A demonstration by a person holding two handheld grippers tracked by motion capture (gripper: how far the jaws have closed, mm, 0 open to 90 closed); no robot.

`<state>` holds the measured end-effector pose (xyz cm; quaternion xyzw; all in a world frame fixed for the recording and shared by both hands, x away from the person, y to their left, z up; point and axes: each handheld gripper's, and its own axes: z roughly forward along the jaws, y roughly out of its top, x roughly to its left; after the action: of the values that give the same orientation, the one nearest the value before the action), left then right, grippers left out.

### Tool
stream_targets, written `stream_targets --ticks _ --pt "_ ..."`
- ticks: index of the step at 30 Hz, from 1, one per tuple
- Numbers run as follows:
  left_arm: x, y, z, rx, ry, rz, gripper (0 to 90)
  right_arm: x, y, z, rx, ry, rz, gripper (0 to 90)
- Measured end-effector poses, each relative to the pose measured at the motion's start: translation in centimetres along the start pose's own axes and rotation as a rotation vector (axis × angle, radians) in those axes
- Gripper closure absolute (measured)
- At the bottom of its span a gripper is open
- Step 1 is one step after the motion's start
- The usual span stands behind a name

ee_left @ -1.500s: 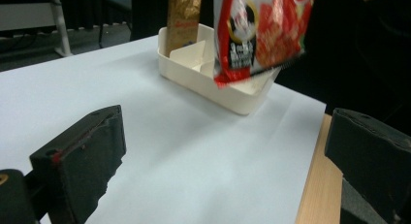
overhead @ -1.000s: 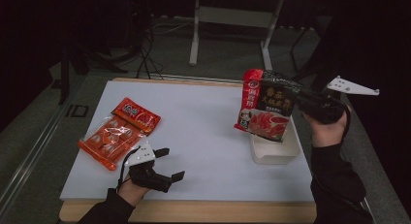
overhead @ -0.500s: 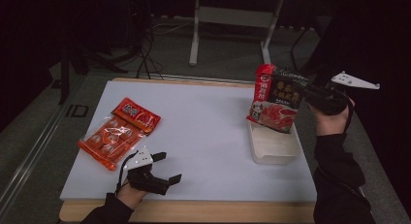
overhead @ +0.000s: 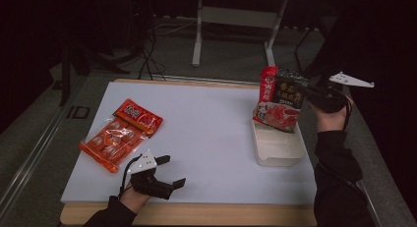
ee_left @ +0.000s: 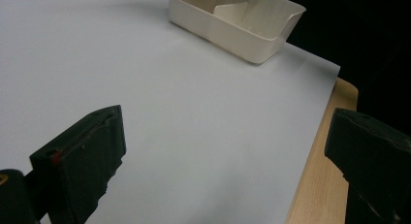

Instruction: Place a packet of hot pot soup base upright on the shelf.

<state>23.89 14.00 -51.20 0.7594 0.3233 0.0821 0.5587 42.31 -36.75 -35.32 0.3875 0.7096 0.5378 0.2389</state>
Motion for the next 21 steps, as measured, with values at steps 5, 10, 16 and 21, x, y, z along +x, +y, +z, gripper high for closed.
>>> stream_targets --ticks 5,10,16,21 --pt "0.0 0.0 0.1 0.001 -0.007 -0.001 1.4 -0.4 -0.7 0.9 0.018 -0.016 -0.014 76.3" --pt "0.0 -0.1 0.1 0.002 -0.009 -0.004 1.4 -0.9 -1.6 1.7 0.029 -0.005 -0.009 76.3" --pt "0.1 -0.2 0.2 0.003 -0.009 -0.006 1.4 -1.4 -2.4 1.8 0.02 0.022 0.021 76.0" --pt "0.1 -0.3 0.3 0.009 -0.01 -0.007 1.4 -1.3 -2.8 1.8 0.006 0.054 0.015 75.6"
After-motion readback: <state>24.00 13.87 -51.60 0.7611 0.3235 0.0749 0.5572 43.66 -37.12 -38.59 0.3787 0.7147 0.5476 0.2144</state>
